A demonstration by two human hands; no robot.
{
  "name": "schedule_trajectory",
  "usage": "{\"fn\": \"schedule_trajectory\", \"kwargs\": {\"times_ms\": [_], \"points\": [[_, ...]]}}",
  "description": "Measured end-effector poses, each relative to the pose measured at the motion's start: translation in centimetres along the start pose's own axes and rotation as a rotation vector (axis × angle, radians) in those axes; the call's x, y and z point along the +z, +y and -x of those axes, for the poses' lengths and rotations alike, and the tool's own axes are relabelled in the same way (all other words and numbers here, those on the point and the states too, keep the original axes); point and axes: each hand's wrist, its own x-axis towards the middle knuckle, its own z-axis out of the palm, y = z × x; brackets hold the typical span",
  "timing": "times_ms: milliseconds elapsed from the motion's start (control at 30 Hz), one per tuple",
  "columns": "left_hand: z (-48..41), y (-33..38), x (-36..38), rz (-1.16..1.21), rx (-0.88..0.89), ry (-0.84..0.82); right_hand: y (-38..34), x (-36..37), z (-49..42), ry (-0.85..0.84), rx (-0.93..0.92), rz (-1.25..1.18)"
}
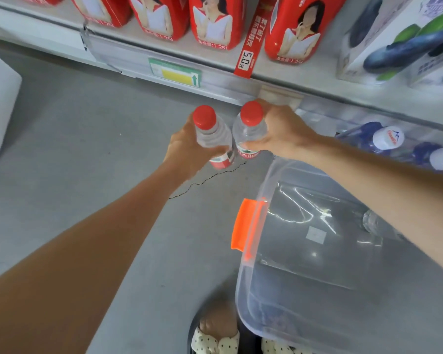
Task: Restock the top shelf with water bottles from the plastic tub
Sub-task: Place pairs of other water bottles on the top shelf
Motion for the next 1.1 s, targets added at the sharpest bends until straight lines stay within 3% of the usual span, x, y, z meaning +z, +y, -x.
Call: {"fn": "schedule_trajectory", "kwargs": {"times_ms": [133, 333, 533, 867, 1100], "points": [[2.6, -0.1, -3.6, 0.033, 0.002, -0.010, -2.4, -0.4, 2.3, 0.008, -0.059, -0.065], [7.4, 3.7, -10.6, 0.073, 0.005, 0.019, -8.3, -5.2, 5.7, -0.053, -0.027, -0.378], [12.9, 13.0, -16.7, 0.197, 0.092, -0.010, -16.2, -11.9, 9.2, -0.021, -0.008, -0.637], [24.3, 28.9, -23.4, 0.485, 0.243, 0.069, -28.5, -25.1, 18.2, 0.017, -0.011, -0.794], [32.4, 40.1, -29.1, 0.650, 0.369, 0.075, -37.4, -34.6, 24.5, 0.182, -0.060, -0.965]]}}
